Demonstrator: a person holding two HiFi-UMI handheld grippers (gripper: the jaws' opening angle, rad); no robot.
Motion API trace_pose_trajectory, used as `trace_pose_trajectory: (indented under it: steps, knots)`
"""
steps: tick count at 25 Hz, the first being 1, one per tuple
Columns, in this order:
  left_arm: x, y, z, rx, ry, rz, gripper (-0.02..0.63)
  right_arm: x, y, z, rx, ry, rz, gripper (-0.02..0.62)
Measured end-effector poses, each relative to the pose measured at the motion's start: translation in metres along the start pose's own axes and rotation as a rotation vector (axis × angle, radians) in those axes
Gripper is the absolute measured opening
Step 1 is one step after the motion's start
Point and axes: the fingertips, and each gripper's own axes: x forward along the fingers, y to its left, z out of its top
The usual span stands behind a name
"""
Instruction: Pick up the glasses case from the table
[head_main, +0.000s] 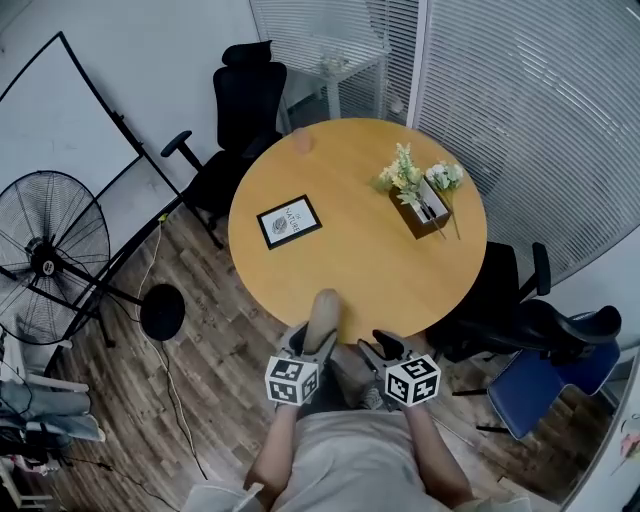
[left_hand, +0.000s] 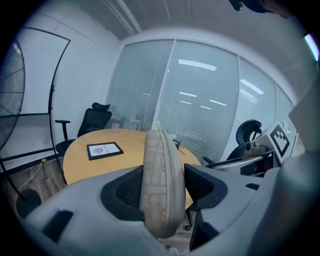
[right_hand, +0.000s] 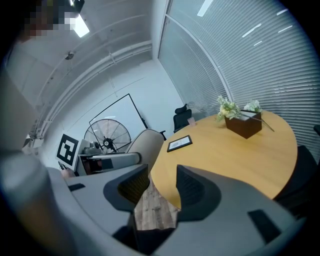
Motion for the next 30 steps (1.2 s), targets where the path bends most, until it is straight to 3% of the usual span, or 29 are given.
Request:
trace_pose_trajectory:
  steps: [11,20,30]
  knots:
    - [0.001,-0.008,0.011,0.037,-0.005,-0.005,0.247,-0.004,0.002,0.007,-0.004,-0.018,0.004,0.164]
    - [0.004,-0.018,0.008,0.024,-0.004,-0.014,0.247,-0.012,-0.007,0.007,-0.011,-0.019,-0.012,0.16]
    - [0.008,-0.017,-0.004,-0.022,-0.001,-0.007,0.247,-0.02,-0.025,-0.003,0.021,-0.011,-0.046,0.099]
